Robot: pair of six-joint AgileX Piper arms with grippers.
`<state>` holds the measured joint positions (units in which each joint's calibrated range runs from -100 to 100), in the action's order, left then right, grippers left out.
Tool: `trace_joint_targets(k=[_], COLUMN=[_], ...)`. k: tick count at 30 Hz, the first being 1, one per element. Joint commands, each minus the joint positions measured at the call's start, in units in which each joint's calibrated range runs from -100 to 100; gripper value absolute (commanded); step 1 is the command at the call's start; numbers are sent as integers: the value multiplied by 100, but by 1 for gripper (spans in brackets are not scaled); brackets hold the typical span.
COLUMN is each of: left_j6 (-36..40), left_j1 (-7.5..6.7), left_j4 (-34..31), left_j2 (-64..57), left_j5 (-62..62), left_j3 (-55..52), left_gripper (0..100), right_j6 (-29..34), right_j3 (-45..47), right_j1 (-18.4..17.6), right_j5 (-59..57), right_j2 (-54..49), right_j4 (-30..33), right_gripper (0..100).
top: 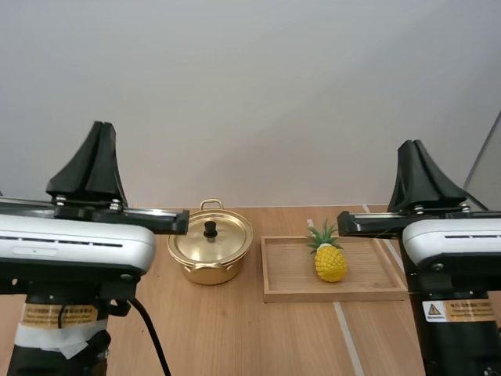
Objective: Open the pot, put the pineapple inside, and close it
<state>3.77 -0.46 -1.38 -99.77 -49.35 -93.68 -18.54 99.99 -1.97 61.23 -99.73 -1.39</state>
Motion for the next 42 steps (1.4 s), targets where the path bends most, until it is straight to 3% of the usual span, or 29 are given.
trace_joint_targets(k=[1, 4, 7, 11, 18, 23, 29, 35, 42], left_j6=[-371, -357, -357, -357, -357, -357, -357, -316, -316], left_j1=[7, 7, 7, 7, 7, 7, 7, 7, 7], left_j4=[547, 548, 548, 548, 548, 506, 208, 28, -60], left_j2=[-23, 1, 322, 1098, 2581, 3506, 4279, 4823, 5119], left_j5=[425, 1175, 1540, 2602, 4999, 7244, 8103, 9118, 9128], left_j3=[535, 1219, 2043, 3522, 6158, 7738, 8688, 9169, 9166], left_gripper=[0, 0, 0, 0, 0, 0, 0, 0, 0], right_j6=[-425, -441, -649, -649, -1134, -1181, -1181, -1172, -1172], right_j3=[-257, -1114, -2251, -3934, -6649, -8052, -8687, -8719, -8719], right_j1=[-3, -3, -3, -3, -3, -3, -3, -3, -3], right_j5=[182, -921, -2746, -4223, -4933, -7012, -7500, -7902, -8111], right_j2=[-27, -27, 28, 646, 2159, 3096, 3761, 4026, 4378], right_j4=[75, -499, -827, -777, -777, -777, -660, -56, 46], right_gripper=[0, 0, 0, 0, 0, 0, 0, 0, 0])
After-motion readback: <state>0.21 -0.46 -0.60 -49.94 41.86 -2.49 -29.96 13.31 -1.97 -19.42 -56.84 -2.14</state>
